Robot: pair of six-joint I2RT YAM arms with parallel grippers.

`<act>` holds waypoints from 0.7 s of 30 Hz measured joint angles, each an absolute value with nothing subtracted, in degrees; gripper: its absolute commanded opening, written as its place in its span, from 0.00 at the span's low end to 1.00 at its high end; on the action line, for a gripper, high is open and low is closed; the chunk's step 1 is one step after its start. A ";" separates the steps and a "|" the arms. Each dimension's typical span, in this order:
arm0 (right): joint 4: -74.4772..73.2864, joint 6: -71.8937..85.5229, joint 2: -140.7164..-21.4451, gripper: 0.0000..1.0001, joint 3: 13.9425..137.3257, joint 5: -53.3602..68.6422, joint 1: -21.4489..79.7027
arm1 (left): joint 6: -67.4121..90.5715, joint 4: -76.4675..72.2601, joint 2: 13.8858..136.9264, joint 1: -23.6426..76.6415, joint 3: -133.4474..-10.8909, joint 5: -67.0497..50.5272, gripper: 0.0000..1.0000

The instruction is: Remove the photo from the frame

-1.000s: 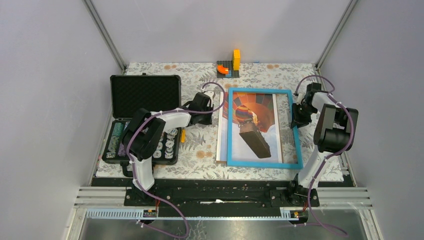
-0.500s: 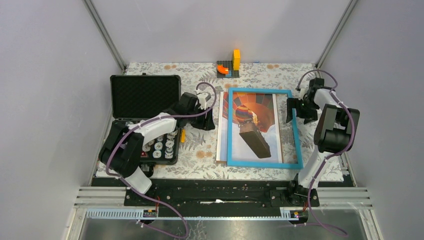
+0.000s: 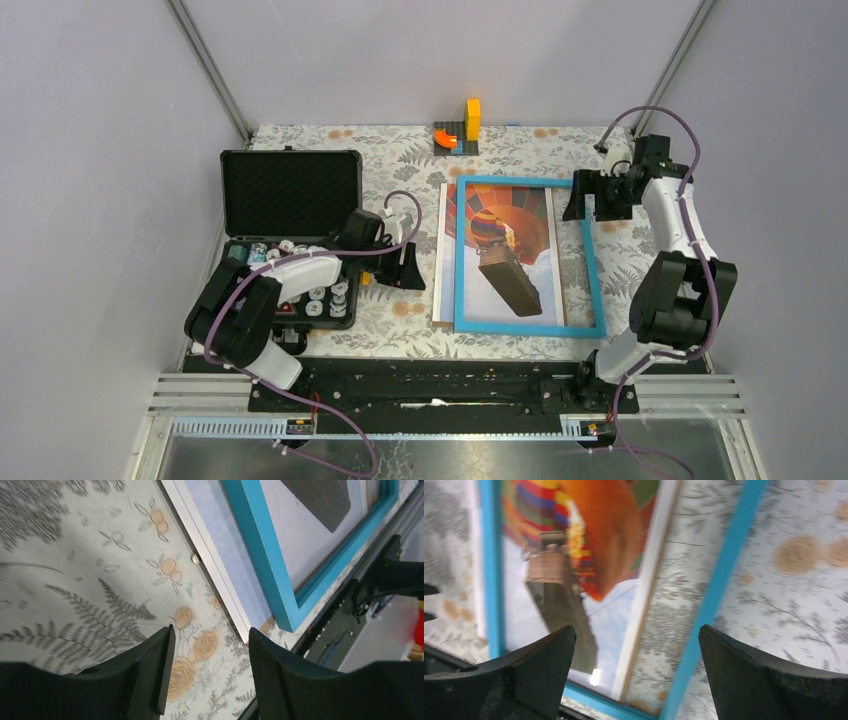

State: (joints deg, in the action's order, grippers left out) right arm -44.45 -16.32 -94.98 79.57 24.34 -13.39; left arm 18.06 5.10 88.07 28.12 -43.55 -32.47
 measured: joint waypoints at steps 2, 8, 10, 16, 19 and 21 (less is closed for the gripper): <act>-44.66 -16.25 -92.77 1.00 78.30 27.49 -11.84 | 18.94 4.32 87.99 28.12 -42.11 -34.09 0.58; -44.99 -15.35 -86.08 1.00 69.82 38.96 -1.15 | 21.87 2.22 86.74 28.12 -39.38 -36.82 0.56; -44.93 -14.96 -85.27 1.00 66.87 42.17 2.37 | 22.44 1.96 86.50 28.12 -39.29 -37.17 0.56; -41.23 -12.32 -85.14 1.00 58.50 47.83 12.43 | 24.56 1.58 86.52 28.21 -39.24 -37.52 0.52; -39.27 -12.10 -85.58 1.00 56.82 48.97 14.98 | 26.15 -0.64 87.20 28.49 -38.70 -38.61 0.50; -37.43 -12.03 -86.59 1.00 56.34 49.34 15.79 | 27.22 -2.48 88.03 28.88 -38.06 -39.40 0.50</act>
